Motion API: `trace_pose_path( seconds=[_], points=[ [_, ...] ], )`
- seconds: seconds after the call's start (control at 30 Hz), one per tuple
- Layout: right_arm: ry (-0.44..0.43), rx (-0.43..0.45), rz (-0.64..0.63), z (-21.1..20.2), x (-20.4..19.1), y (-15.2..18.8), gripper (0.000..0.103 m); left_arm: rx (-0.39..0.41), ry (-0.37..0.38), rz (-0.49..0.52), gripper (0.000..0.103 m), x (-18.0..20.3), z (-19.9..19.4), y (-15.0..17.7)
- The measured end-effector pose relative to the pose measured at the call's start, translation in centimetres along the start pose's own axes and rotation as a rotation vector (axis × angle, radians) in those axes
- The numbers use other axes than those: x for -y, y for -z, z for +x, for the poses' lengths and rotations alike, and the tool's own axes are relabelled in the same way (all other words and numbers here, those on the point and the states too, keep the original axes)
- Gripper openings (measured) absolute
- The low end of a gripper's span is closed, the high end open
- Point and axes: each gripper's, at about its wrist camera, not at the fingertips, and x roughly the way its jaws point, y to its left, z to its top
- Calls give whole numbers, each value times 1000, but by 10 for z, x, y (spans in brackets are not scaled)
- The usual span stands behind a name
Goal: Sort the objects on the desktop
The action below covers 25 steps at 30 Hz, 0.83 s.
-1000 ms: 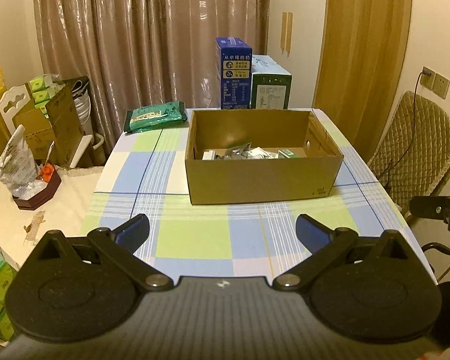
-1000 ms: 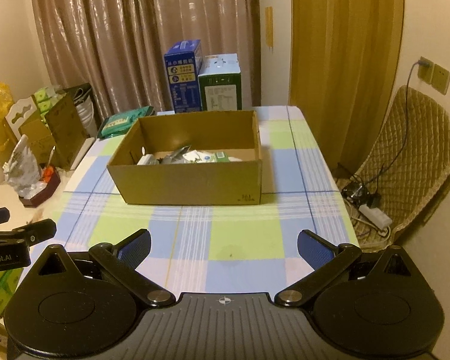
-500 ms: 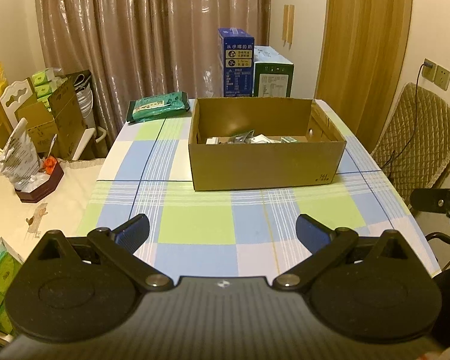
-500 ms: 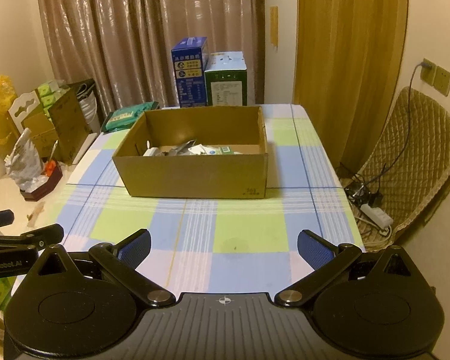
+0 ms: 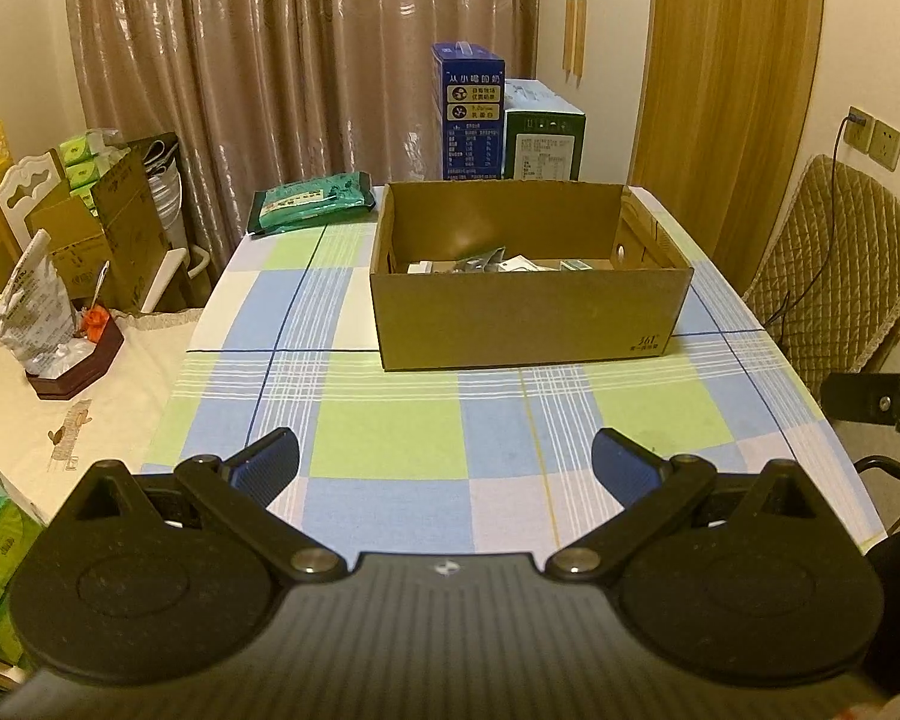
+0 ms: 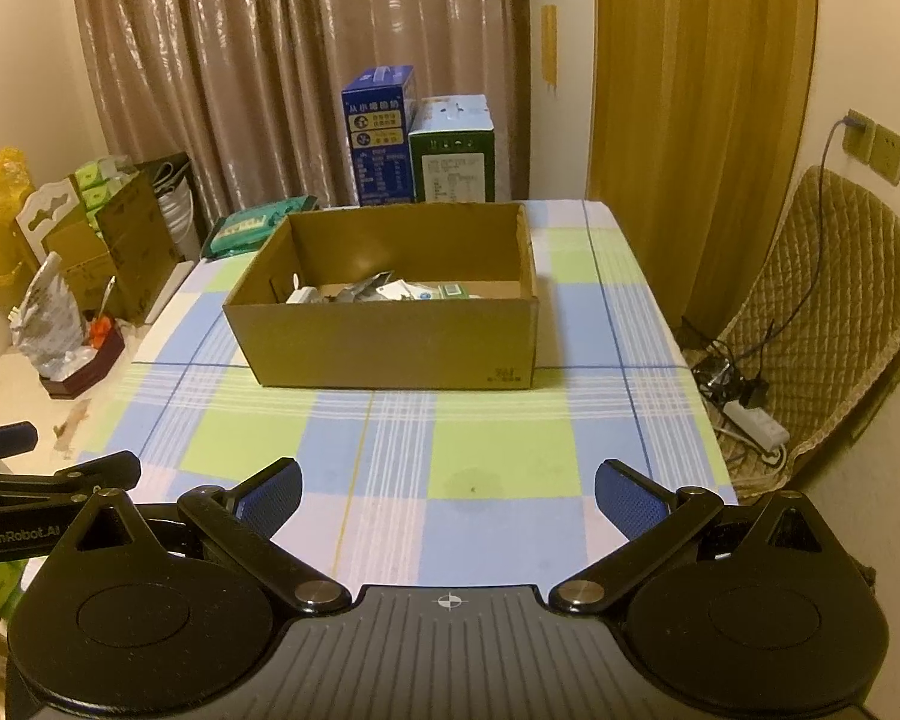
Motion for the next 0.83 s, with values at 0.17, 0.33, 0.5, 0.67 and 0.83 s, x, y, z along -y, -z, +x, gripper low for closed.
trace_pose_path(
  seconds=[0.17,0.33,0.5,0.67,0.83],
  points=[
    [0,-3,-1,1,0,0,101,-4,7,-1,102,0,5,1],
    [0,-6,-2,3,1,2,101,-3,20,-6,102,-1,7,1],
    [2,-9,-1,5,2,3,101,-7,21,-8,102,-1,9,1],
    [4,-12,1,7,2,4,101,-9,30,-13,102,-2,10,1],
    [5,-19,3,9,2,6,101,3,48,-39,102,-4,10,2]
  ],
)
